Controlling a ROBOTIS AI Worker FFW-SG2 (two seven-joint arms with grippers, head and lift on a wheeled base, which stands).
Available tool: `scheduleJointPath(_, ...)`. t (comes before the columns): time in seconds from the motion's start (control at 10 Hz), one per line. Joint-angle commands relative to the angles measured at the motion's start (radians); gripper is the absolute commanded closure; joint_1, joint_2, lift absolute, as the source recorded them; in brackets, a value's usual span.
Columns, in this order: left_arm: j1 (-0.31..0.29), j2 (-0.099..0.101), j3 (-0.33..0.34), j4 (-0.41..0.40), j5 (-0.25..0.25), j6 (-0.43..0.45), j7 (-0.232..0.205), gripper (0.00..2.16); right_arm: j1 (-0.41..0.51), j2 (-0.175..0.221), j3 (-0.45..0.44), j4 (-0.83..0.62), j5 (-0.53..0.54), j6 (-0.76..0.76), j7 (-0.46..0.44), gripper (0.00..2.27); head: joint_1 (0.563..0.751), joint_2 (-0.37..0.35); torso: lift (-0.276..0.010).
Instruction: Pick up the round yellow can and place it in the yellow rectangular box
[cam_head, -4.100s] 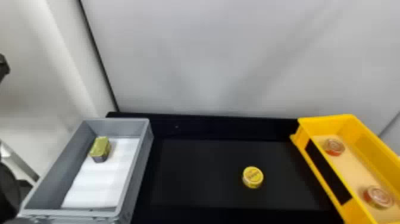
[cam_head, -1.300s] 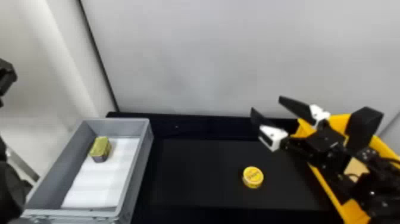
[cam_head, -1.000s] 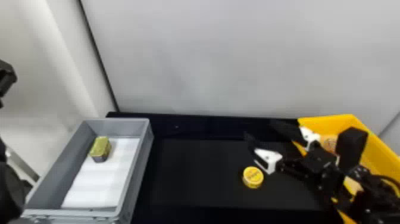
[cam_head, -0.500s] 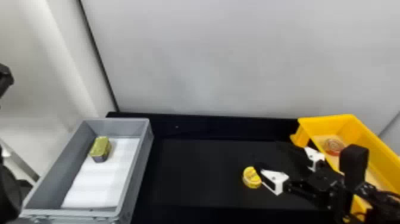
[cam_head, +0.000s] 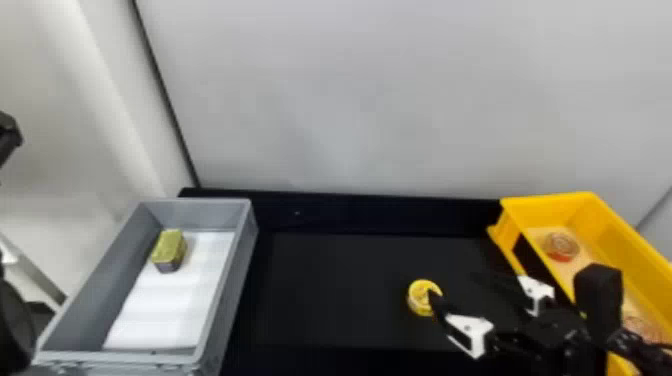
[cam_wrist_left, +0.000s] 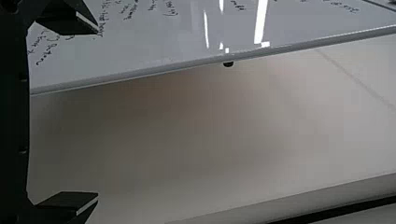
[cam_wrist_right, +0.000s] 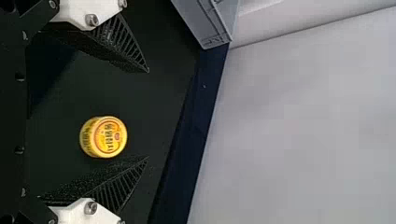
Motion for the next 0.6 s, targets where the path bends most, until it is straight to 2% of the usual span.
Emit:
scheduleJointPath(0.0,0.001,-0.003,0.003,0.0,0.0,0.0,-0.002,0.03,0.016,0.0,-0.017,-0.022,0.066,0.046,0.033,0.15,0.694,0.014,-0.068)
scheduleJointPath(0.2,0.001,-0.003,0.001,0.0,0.0,0.0,-0.002,0.03,0.019,0.006,-0.023,-0.01,0.135,0.07,0.042,0.15,0.694,0.014,-0.068)
scheduleJointPath(0.5,0.001,-0.003,0.001,0.0,0.001,0.0,-0.002,0.03,0.011,0.001,-0.028,0.044,0.167,0.084,0.036,0.15,0.694,0.014,-0.068)
